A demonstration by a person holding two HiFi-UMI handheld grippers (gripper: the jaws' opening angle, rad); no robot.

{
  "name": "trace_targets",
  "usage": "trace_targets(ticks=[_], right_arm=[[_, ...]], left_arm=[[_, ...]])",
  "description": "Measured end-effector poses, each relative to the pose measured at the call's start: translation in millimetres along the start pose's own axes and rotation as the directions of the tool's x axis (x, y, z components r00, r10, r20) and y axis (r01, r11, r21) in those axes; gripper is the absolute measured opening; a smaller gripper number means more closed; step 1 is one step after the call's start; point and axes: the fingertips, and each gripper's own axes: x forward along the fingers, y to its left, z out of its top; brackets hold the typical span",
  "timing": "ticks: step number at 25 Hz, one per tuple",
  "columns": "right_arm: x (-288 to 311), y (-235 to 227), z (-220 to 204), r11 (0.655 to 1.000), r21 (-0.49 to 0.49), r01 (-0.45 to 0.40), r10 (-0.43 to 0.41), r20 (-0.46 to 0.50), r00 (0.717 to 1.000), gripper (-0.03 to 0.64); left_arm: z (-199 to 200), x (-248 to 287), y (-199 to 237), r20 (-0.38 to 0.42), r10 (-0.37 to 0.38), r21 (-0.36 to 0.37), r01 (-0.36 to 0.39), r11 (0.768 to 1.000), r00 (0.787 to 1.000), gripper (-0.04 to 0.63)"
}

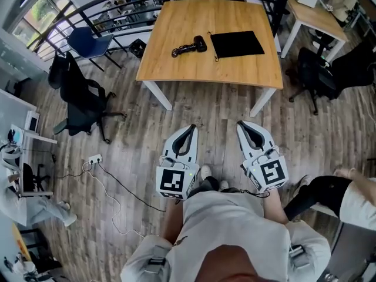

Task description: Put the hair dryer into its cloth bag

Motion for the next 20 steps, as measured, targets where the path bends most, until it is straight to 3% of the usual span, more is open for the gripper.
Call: trace_targets(ticks=[20], right_arm=[[88,10,7,0.998,-0.009,0.070,-0.070,-0.035,0.997,0.021]], left_arm=[[4,47,74,0.015,-0.106,-0.018,0.106,0.994,0.994,0.018]])
